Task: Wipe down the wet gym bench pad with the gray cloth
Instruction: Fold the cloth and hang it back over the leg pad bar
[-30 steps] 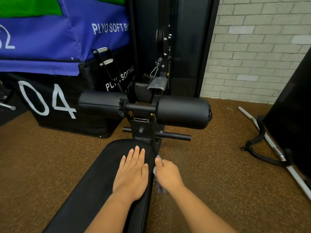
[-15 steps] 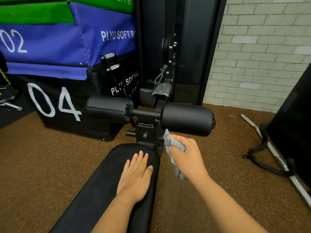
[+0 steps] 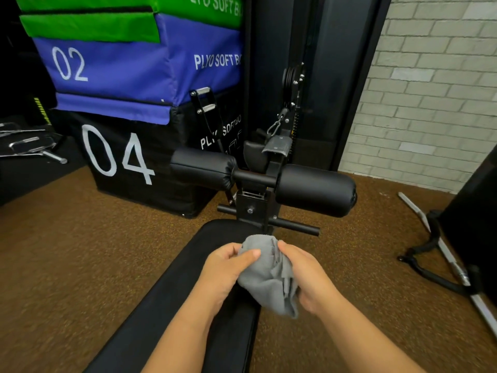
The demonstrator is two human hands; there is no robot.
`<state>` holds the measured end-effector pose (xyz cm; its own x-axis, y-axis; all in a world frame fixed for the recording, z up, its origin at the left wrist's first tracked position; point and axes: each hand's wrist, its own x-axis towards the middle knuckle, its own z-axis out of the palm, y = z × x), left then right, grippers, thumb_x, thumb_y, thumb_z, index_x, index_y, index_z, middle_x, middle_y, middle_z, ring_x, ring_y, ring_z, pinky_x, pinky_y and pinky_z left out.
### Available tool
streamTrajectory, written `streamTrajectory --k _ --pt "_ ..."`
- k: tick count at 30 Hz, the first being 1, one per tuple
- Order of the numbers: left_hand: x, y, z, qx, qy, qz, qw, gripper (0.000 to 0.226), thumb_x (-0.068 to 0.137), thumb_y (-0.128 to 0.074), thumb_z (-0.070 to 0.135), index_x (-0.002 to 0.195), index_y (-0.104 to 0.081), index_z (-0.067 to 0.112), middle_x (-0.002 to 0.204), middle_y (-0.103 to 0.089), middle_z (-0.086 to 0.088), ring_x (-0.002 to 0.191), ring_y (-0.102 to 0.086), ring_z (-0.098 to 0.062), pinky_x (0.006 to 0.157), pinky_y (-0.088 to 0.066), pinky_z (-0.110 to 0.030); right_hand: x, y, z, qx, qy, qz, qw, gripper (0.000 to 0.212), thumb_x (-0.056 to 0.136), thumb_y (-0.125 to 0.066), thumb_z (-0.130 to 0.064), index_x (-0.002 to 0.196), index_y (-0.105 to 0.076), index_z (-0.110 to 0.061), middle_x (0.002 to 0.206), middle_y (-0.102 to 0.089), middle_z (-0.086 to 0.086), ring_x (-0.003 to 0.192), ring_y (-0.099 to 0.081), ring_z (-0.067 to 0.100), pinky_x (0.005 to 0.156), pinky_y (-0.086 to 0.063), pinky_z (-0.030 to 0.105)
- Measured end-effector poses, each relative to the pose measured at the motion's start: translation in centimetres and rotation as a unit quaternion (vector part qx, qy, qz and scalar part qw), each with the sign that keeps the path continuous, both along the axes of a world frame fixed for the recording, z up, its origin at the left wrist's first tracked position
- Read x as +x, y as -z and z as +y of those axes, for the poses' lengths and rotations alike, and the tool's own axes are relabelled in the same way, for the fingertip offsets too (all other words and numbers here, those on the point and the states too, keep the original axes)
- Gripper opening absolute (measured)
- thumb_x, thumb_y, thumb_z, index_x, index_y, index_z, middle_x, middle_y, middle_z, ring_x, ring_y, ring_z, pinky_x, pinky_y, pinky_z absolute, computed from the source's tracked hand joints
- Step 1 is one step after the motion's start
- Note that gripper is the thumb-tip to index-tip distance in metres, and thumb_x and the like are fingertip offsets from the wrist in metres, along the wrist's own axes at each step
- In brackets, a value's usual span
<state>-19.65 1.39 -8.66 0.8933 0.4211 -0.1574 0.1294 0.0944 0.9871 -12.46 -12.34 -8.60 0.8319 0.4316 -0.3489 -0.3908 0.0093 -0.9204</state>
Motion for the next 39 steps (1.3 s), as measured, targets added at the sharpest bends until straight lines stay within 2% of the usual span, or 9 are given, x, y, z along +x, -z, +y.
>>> streamTrajectory --k 3,6,9,17,21,25,29,33,39 --pt "-0.2 -1.3 0.0 0.064 -0.034 -0.006 0.997 0.012 0.078 -0.075 0.029 0.076 -0.071 0.018 0.086 -0.073 -0.013 0.08 -0.066 -0.025 0.073 -0.054 -0.043 -1.0 -0.7 -0.9 -0.057 -0.097 -0.092 0.989 0.045 0.077 -0.072 -0.047 0.112 -0.062 -0.022 0.106 -0.072 0.003 0.097 -0.07 0.017 0.085 -0.057 0.036" --pt "-0.2 -3.4 0.1 0.103 -0.061 -0.025 0.993 0.014 0.079 -0.072 0.031 0.079 -0.069 0.017 0.088 -0.07 -0.016 0.08 -0.066 -0.027 0.076 -0.055 -0.048 -1.5 -1.6 -1.6 -0.098 -0.131 -0.131 0.978 0.033 0.077 -0.077 -0.022 0.106 -0.065 -0.014 0.101 -0.073 0.004 0.086 -0.07 0.013 0.069 -0.058 0.022" --pt "-0.4 -5.1 0.5 0.112 -0.054 -0.03 0.992 0.01 0.083 -0.07 0.027 0.082 -0.068 0.017 0.086 -0.072 -0.01 0.081 -0.068 -0.024 0.073 -0.055 -0.04 -1.6 -2.6 -2.2 -0.093 -0.098 -0.161 0.978 0.023 0.083 -0.072 -0.021 0.104 -0.069 -0.013 0.098 -0.074 0.003 0.083 -0.07 0.011 0.064 -0.054 0.017" --pt "-0.7 -6.3 -1.0 0.068 -0.086 -0.004 0.994 0.022 0.088 -0.061 0.037 0.085 -0.065 0.016 0.091 -0.069 -0.005 0.084 -0.064 -0.017 0.069 -0.049 -0.03 -2.5 -4.5 -3.3 0.013 0.013 -0.114 0.993 0.024 0.094 -0.054 -0.036 0.108 -0.069 -0.023 0.1 -0.075 -0.003 0.094 -0.069 0.013 0.08 -0.052 0.028" --pt "0.1 -5.7 -2.3 0.07 -0.121 0.021 0.99 0.036 0.094 -0.052 0.035 0.128 -0.053 0.021 0.116 -0.057 0.005 0.106 -0.053 -0.012 0.091 -0.044 -0.031 -1.7 -5.5 -3.9 -0.009 0.019 -0.182 0.983 0.014 0.092 -0.059 -0.027 0.1 -0.069 -0.021 0.093 -0.075 0.002 0.089 -0.07 0.018 0.075 -0.057 0.033" --pt "0.1 -5.8 -3.8 0.049 0.041 -0.05 0.997 0.055 0.085 -0.062 0.042 0.136 -0.042 0.031 0.11 -0.053 0.025 0.098 -0.052 0.01 0.081 -0.038 -0.012 0.1 -7.5 -5.2 -0.151 -0.119 -0.337 0.922 0.016 0.084 -0.067 -0.037 0.08 -0.072 -0.023 0.078 -0.071 -0.002 0.069 -0.064 0.003 0.062 -0.049 0.015" --pt "1.2 -5.3 -4.4 0.065 0.204 -0.059 0.975 0.07 0.065 -0.078 0.039 0.13 -0.053 0.03 0.124 -0.066 0.002 0.118 -0.059 -0.013 0.099 -0.048 -0.033 1.8 -10.2 -6.0 -0.223 -0.202 -0.387 0.872 0.016 0.075 -0.075 -0.039 0.073 -0.076 -0.023 0.082 -0.074 0.0 0.078 -0.068 0.011 0.076 -0.055 0.031" --pt "1.4 -4.9 -6.5 0.037 0.239 -0.032 0.97 0.044 0.075 -0.077 0.012 0.117 -0.065 0.019 0.116 -0.071 -0.004 0.111 -0.065 -0.019 0.099 -0.049 -0.039 2.5 -13.1 -6.8 -0.142 -0.167 -0.31 0.925 0.024 0.076 -0.074 -0.038 0.078 -0.075 -0.014 0.078 -0.075 0.007 0.069 -0.069 0.014 0.063 -0.055 0.024" --pt "1.7 -5.1 -6.6 -0.097 0.132 -0.026 0.986 0.018 0.086 -0.067 0.023 0.103 -0.071 0.017 0.101 -0.075 -0.007 0.095 -0.069 -0.021 0.085 -0.052 -0.036 3.6 -9.3 -8.3 0.024 -0.08 -0.01 0.996 0.066 0.067 -0.057 -0.074 0.113 -0.067 -0.027 0.109 -0.073 0.003 0.099 -0.069 0.022 0.082 -0.052 0.039"
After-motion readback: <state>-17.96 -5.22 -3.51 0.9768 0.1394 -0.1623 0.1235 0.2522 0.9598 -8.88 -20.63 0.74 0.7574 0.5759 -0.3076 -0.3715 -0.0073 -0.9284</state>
